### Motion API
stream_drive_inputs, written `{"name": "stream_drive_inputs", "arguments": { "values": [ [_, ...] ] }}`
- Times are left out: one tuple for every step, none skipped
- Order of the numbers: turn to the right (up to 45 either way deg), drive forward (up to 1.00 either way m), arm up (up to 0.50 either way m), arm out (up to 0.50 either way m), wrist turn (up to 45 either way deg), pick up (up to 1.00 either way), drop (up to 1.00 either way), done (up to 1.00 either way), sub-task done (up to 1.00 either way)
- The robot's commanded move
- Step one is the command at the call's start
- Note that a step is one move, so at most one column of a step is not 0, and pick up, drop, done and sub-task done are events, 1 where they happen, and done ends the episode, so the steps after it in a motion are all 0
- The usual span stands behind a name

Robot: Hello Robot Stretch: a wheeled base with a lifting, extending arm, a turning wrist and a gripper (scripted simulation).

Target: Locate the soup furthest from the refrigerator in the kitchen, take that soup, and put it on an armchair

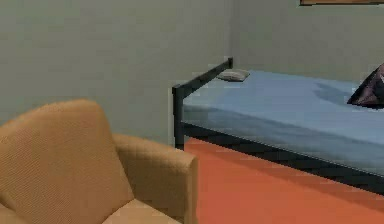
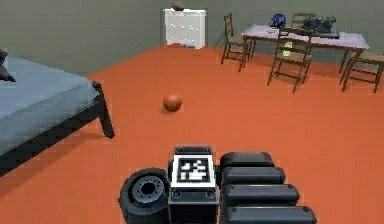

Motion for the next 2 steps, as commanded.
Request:
{"name": "stream_drive_inputs", "arguments": {
  "values": [
    [45.0,0.0,0.0,0.0,0.0,0.0,0.0,0.0,0.0],
    [3.0,0.0,0.0,0.0,0.0,0.0,0.0,0.0,0.0]
  ]
}}
